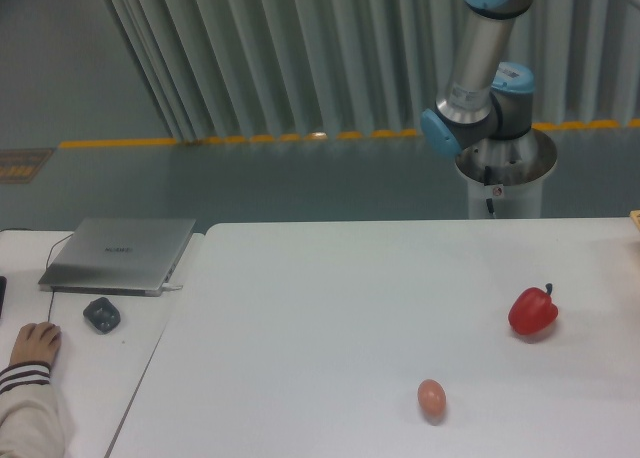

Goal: Place the green pepper on the table

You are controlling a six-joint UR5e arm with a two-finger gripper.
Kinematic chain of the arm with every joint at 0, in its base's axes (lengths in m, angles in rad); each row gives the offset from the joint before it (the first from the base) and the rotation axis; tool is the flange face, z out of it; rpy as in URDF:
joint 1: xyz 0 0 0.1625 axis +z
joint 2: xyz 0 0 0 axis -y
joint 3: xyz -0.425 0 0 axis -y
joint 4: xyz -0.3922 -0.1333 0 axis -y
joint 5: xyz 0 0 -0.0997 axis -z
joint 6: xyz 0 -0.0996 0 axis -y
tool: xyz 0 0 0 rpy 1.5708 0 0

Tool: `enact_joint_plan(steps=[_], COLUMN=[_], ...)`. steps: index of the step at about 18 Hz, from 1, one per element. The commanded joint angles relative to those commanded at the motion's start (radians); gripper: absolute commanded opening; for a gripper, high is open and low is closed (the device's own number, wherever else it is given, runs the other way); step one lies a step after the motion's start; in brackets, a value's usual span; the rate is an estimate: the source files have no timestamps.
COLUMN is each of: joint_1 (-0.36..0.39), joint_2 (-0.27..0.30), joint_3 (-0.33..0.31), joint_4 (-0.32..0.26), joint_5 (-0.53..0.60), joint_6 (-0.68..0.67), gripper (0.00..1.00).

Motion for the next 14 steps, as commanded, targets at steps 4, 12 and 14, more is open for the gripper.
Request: enact_joint_plan(steps=[4, 12, 14], joint_1=[-0.005, -0.008, -0.008], joint_2=[-0.019, -0.017, -0.023], joint_3=[-0.009, -0.015, -0.02], joint_4=[0.012, 0.009, 0.011], joint_5=[0.005, 0.061, 0.061], joint_6=[0.005, 0.008, 0.006], gripper=[1.0, 1.0, 1.0])
